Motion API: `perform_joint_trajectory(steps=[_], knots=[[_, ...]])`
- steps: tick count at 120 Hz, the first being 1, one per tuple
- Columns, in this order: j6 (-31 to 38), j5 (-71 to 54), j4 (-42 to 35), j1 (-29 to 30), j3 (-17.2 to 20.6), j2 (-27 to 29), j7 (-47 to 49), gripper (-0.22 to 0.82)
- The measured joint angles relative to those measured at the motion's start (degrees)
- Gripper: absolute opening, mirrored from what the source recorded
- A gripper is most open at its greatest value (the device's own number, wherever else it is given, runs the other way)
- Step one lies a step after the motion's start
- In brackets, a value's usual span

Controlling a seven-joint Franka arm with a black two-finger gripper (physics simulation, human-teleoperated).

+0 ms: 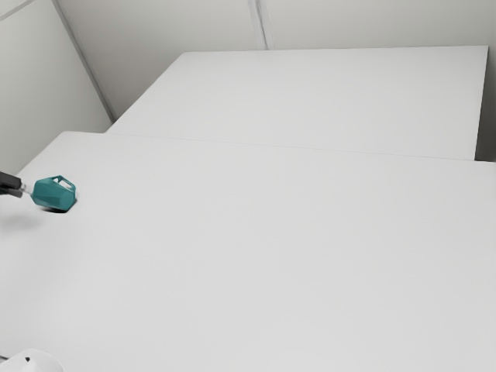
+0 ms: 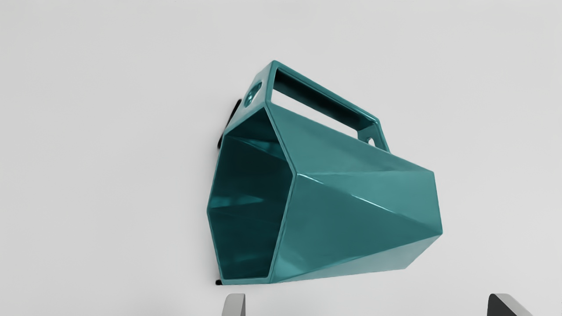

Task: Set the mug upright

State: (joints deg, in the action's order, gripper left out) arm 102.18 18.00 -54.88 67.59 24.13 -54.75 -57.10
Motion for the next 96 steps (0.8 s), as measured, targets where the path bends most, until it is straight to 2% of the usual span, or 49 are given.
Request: perform_joint_trajectory(steps=[40, 66, 96], knots=[[-0.2, 5.7, 0.6, 1.2, 2.5, -2.3, -4.2, 0.60], [-0.3, 7.3, 0.5, 1.2, 2.7, -3.2, -6.1, 0.53], [0.4, 7.5, 0.6, 0.6, 2.7, -4.0, -7.8, 0.51]])
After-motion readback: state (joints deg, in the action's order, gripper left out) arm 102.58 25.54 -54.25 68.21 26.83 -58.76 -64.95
